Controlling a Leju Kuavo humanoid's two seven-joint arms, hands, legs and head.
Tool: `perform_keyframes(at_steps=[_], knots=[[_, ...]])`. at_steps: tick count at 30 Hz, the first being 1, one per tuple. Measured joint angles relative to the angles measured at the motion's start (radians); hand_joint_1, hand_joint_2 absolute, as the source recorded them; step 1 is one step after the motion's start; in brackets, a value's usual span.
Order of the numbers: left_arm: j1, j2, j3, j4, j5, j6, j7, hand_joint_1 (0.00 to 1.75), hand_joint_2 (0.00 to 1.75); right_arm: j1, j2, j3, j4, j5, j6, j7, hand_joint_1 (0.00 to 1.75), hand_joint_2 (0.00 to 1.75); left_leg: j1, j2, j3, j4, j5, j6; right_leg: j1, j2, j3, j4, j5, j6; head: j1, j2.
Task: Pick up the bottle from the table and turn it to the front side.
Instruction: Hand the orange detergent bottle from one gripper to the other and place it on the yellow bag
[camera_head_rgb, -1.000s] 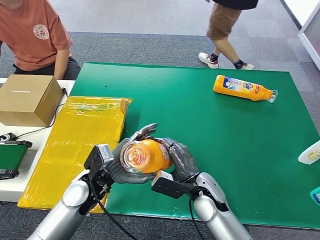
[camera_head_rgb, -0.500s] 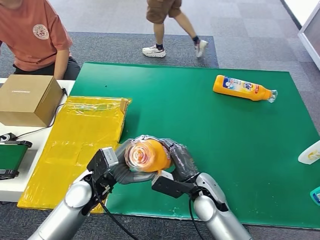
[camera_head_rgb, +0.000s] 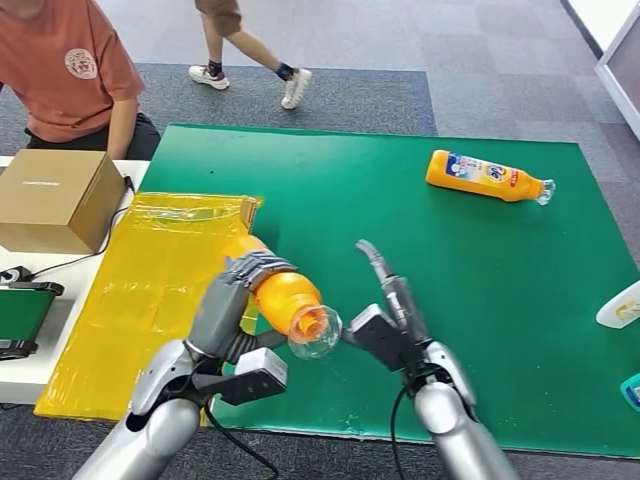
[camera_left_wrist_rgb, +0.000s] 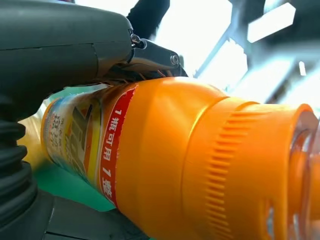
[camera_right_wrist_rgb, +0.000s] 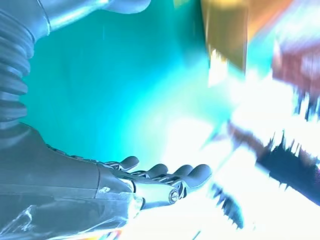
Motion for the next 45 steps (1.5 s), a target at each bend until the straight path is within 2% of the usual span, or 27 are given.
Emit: perform_keyframes(at_steps=[2,4,6,8,12,16,20,24,25,28,30,34,40,45], knots=[[0.022,0.002,0.008,-0.016,-0.300,0.117,0.080,1.75,1.75,0.010,-0.003,-0.079,-0.056,-0.015,0.003,0.001,0.00,1.75,0.000,0.000,0.000,0.000,0.000,0.000,0.000,0.000,0.000,0.000,0.000,0.000,0.000,0.000],[0.037,0.004,0.016,-0.017,-0.517,0.169,0.164,1.75,1.75,0.013,-0.003,-0.139,-0.105,-0.024,0.008,0.001,0.00,1.75,0.000,0.000,0.000,0.000,0.000,0.000,0.000,0.000,0.000,0.000,0.000,0.000,0.000,0.000],[0.047,0.005,0.027,-0.005,-0.645,0.185,0.230,1.75,1.75,0.013,-0.003,-0.185,-0.148,-0.034,0.012,0.001,0.00,1.75,0.000,0.000,0.000,0.000,0.000,0.000,0.000,0.000,0.000,0.000,0.000,0.000,0.000,0.000],[0.051,0.005,0.042,0.021,-0.696,0.186,0.267,1.75,1.75,0.013,-0.004,-0.220,-0.187,-0.043,0.014,0.001,0.00,1.75,0.000,0.000,0.000,0.000,0.000,0.000,0.000,0.000,0.000,0.000,0.000,0.000,0.000,0.000],[0.051,0.003,0.075,0.094,-0.676,0.134,0.271,1.75,1.75,0.014,-0.004,-0.256,-0.244,-0.056,0.024,-0.002,0.00,1.75,0.000,0.000,0.000,0.000,0.000,0.000,0.000,0.000,0.000,0.000,0.000,0.000,0.000,0.000],[0.036,0.005,0.113,0.207,-0.539,0.035,0.182,1.75,1.75,0.010,-0.004,-0.261,-0.280,-0.088,0.052,-0.016,0.00,1.75,0.000,0.000,0.000,0.000,0.000,0.000,0.000,0.000,0.000,0.000,0.000,0.000,0.000,0.000],[-0.012,0.012,0.148,0.379,-0.436,-0.038,0.116,1.75,1.75,-0.003,-0.003,-0.258,-0.298,-0.114,0.070,-0.031,0.00,1.75,0.000,0.000,0.000,0.000,0.000,0.000,0.000,0.000,0.000,0.000,0.000,0.000,0.000,0.000],[-0.085,0.017,0.165,0.532,-0.407,-0.057,0.093,1.75,1.75,-0.025,-0.003,-0.240,-0.300,-0.120,0.074,-0.034,0.00,1.75,0.000,0.000,0.001,0.000,0.001,0.001,0.000,0.000,0.002,0.000,0.000,0.000,0.000,0.000],[-0.102,0.017,0.168,0.558,-0.402,-0.057,0.089,1.36,1.75,-0.028,-0.003,-0.235,-0.301,-0.121,0.075,-0.035,0.00,1.75,0.000,0.000,0.002,0.000,0.001,0.001,0.000,-0.001,0.003,0.000,0.000,0.000,0.000,0.000],[-0.135,0.017,0.173,0.611,-0.398,-0.053,0.090,0.05,1.75,-0.030,-0.004,-0.225,-0.306,-0.121,0.075,-0.035,0.00,1.75,0.000,0.000,0.005,0.000,0.001,0.001,0.000,0.000,0.005,0.000,0.000,0.000,0.000,0.000],[-0.145,0.016,0.175,0.630,-0.400,-0.046,0.098,0.00,1.75,-0.029,-0.004,-0.221,-0.313,-0.121,0.073,-0.036,0.00,1.75,0.000,0.000,0.005,0.000,0.001,0.000,0.000,0.000,0.005,0.000,0.000,0.000,0.000,0.000],[-0.146,0.012,0.179,0.641,-0.403,-0.036,0.108,0.00,0.00,-0.024,-0.004,-0.219,-0.317,-0.121,0.069,-0.036,0.00,1.75,0.000,0.000,0.006,0.000,0.002,0.000,0.000,0.000,0.006,0.000,0.001,0.000,0.000,0.000],[-0.122,0.004,0.196,0.634,-0.427,0.028,0.131,0.00,0.00,-0.013,-0.004,-0.219,-0.317,-0.124,0.062,-0.036,0.00,1.75,0.000,0.000,0.006,0.000,0.002,0.000,0.000,0.000,0.006,0.000,0.001,-0.001,0.000,0.000],[-0.072,-0.006,0.209,0.597,-0.481,0.137,0.141,0.00,0.00,0.002,-0.006,-0.219,-0.317,-0.125,0.055,-0.036,0.00,1.75,0.000,0.000,0.005,0.000,0.002,0.000,0.000,0.000,0.004,0.000,0.001,-0.001,0.000,0.000]])
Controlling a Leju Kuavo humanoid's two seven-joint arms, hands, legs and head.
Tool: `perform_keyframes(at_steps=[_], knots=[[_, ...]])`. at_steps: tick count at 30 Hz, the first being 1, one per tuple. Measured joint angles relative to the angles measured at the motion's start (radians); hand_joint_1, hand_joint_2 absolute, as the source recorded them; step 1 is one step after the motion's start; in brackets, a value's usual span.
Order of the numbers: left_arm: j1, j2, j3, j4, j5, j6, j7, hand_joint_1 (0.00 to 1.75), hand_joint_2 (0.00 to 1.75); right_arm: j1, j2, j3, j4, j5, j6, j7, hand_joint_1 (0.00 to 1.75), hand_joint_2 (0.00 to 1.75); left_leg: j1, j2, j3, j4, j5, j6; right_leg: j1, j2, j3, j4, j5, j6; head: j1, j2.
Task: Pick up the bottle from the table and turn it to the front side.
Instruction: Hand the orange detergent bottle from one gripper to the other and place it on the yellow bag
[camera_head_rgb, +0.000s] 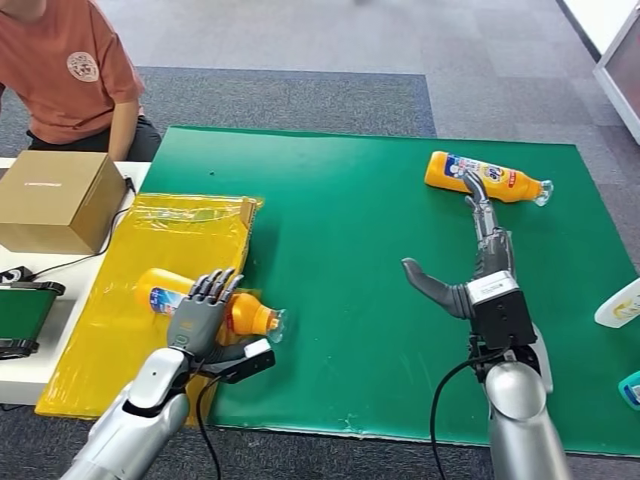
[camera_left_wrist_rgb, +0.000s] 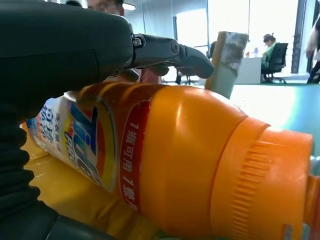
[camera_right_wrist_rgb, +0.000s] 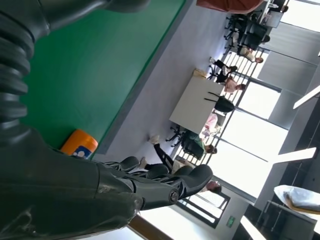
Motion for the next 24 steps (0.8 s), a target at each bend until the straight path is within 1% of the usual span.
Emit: perform_keyframes(at_steps=[2,6,9,12,19,22,24], knots=[[0.024,-0.002,0.006,-0.026,-0.035,0.063,0.004,0.00,0.00,0.007,-0.001,0.000,0.000,-0.002,-0.005,0.000,0.00,1.75,0.000,0.000,-0.001,0.000,0.000,0.000,0.000,0.000,0.000,0.000,0.000,0.000,0.000,0.000],[0.068,-0.010,0.017,-0.093,-0.138,0.229,0.020,0.00,0.00,0.023,-0.003,0.000,-0.002,-0.009,-0.021,0.000,0.00,1.75,0.000,0.000,-0.001,0.000,-0.001,0.001,0.000,0.000,-0.001,0.000,-0.001,0.001,0.000,0.000],[0.092,-0.015,0.020,-0.144,-0.211,0.303,0.033,0.00,0.00,0.034,-0.007,0.002,-0.002,-0.015,-0.032,0.000,0.00,1.75,0.000,0.000,-0.002,0.000,-0.001,0.001,0.000,0.000,-0.001,0.000,-0.001,0.001,0.000,0.000],[0.119,-0.019,0.021,-0.205,-0.233,0.314,0.041,0.00,0.00,0.043,-0.011,0.004,-0.002,-0.019,-0.043,0.000,0.00,1.75,0.000,0.000,-0.002,0.000,-0.001,0.000,0.000,0.000,-0.001,0.000,-0.001,0.001,0.000,0.000],[0.160,-0.026,0.018,-0.312,-0.230,0.315,0.041,0.00,0.00,0.067,-0.018,0.004,-0.002,-0.022,-0.059,0.000,0.00,1.75,0.000,0.000,-0.002,0.000,-0.001,0.000,0.000,0.000,-0.001,0.000,-0.001,0.001,0.000,0.000],[0.180,-0.033,0.018,-0.364,-0.205,0.316,0.010,0.00,0.00,0.078,-0.022,0.004,-0.007,-0.023,-0.066,0.000,0.00,1.75,0.000,0.000,-0.002,0.000,-0.002,0.000,0.000,0.000,-0.001,0.000,-0.001,0.001,0.000,0.000],[0.194,-0.039,0.018,-0.398,-0.164,0.316,-0.025,0.00,0.00,0.087,-0.024,0.004,-0.012,-0.023,-0.072,0.000,0.00,1.75,0.000,0.000,-0.002,0.000,-0.002,0.000,0.000,0.000,-0.001,0.000,-0.001,0.001,0.000,0.000]])
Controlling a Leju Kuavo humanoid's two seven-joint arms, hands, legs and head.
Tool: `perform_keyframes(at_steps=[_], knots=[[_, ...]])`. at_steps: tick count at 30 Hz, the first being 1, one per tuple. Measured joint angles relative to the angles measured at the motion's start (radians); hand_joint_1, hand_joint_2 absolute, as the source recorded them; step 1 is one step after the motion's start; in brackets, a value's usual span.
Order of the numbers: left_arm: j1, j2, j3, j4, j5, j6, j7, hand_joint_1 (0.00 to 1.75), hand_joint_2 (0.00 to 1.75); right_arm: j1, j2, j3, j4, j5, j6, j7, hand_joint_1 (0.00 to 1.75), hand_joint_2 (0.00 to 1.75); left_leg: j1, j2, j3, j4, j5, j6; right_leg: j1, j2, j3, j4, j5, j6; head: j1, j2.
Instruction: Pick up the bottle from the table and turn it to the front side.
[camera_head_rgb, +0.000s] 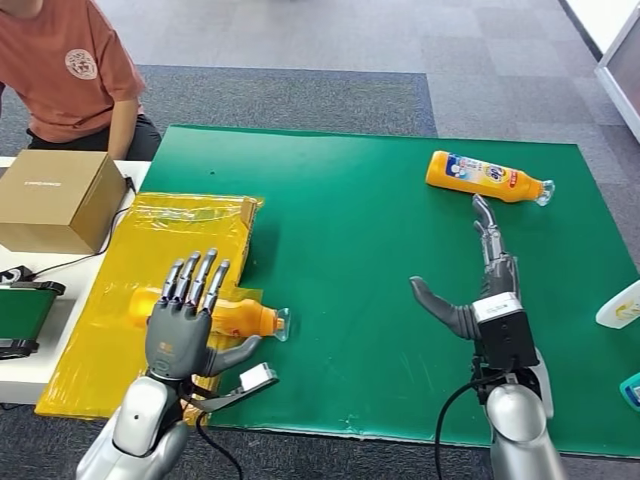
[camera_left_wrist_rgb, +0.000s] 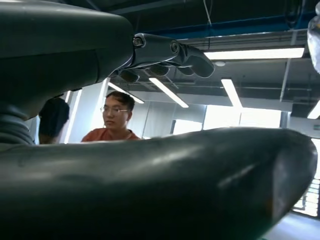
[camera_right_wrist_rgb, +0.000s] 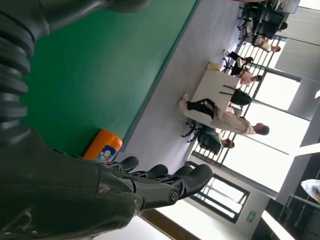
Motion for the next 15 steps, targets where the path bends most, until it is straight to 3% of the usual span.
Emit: perform_keyframes(at_steps=[4,8,13,15], knots=[[0.029,-0.012,0.000,-0.070,0.242,-0.006,-0.110,0.00,0.00,0.022,-0.003,-0.002,-0.017,0.002,-0.011,0.000,0.00,1.75,0.000,0.000,0.000,0.000,0.000,0.000,0.000,0.000,0.000,0.000,0.000,0.000,0.000,0.000],[0.053,-0.010,-0.001,-0.155,0.544,-0.106,-0.193,0.00,1.75,0.048,-0.004,-0.005,-0.045,0.000,-0.004,-0.004,0.00,1.75,0.000,0.000,0.000,0.000,-0.001,0.000,0.000,0.000,0.000,0.000,-0.001,0.000,0.000,0.000],[0.101,0.005,0.007,-0.272,1.006,-0.416,-0.339,0.00,1.75,0.088,-0.009,-0.012,-0.084,-0.161,0.130,-0.044,0.00,1.75,0.000,0.000,0.000,0.000,-0.001,-0.001,0.000,0.000,0.000,0.000,-0.001,0.000,0.000,0.000],[0.118,0.013,0.016,-0.301,1.117,-0.516,-0.382,0.00,1.75,0.100,-0.014,-0.015,-0.092,-0.246,0.199,-0.061,0.00,1.75,0.000,0.000,0.000,0.000,-0.001,-0.001,0.000,0.000,0.000,0.000,-0.001,0.000,0.000,0.000]])
